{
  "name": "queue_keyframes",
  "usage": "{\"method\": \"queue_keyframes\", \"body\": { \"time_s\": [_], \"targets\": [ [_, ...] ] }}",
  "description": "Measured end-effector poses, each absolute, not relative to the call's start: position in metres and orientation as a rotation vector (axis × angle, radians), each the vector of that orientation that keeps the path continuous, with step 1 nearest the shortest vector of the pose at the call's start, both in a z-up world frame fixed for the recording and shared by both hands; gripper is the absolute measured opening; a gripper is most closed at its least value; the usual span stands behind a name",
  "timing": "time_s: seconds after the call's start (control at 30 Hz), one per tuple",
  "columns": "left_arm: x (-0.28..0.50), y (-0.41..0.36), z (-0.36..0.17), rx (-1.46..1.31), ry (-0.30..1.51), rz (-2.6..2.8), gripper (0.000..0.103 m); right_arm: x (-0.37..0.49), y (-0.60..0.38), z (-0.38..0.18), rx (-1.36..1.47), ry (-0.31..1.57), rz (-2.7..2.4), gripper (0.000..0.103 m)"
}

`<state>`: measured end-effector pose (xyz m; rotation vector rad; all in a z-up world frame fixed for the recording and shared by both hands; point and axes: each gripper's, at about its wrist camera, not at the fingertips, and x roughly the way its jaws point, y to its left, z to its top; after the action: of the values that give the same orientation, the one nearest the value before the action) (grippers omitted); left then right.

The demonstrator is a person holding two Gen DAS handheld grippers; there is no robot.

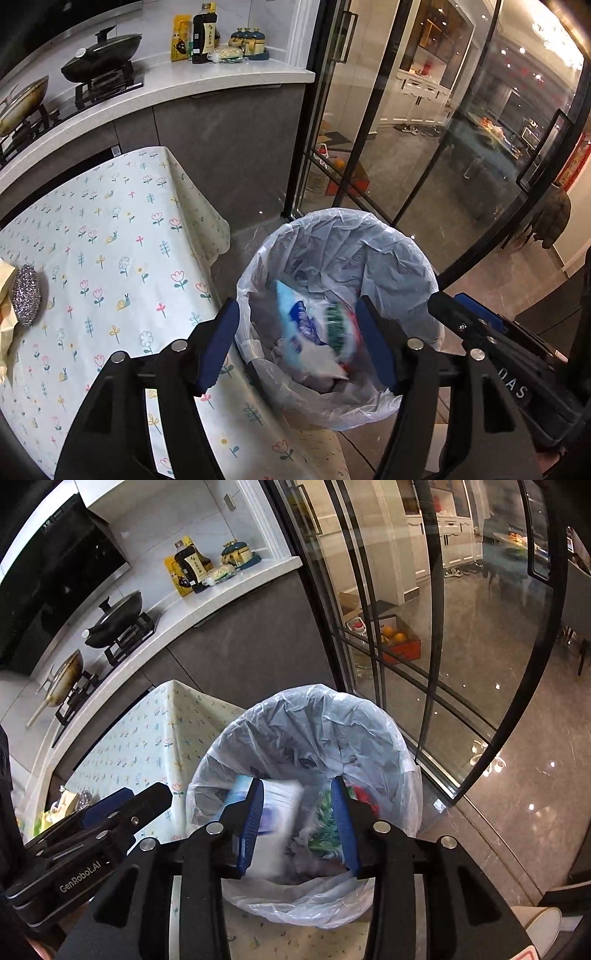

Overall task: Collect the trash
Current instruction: 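Carry the wipe pack and carton over the bin and open both grippers, then move both tools back over the remaining trash on the table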

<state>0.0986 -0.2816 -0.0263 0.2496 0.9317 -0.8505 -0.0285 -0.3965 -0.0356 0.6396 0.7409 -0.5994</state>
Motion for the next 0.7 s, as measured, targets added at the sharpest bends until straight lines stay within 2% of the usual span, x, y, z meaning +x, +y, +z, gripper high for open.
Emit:
{"method": "queue_keyframes", "body": {
  "time_s": [0.5,0.7],
  "targets": [
    [0.11,-0.238,-0.005,0.201,0.893,-0.794,0.063,-0.02,-0.355,-0.006,0.571,0.699,-0.572,0.057],
    [0.124,-0.198,0.003,0.153,0.886,-0.734,0.064,-0.005,-0.323,0.005,0.531,0.695,-0.52,0.058]
  ]
}}
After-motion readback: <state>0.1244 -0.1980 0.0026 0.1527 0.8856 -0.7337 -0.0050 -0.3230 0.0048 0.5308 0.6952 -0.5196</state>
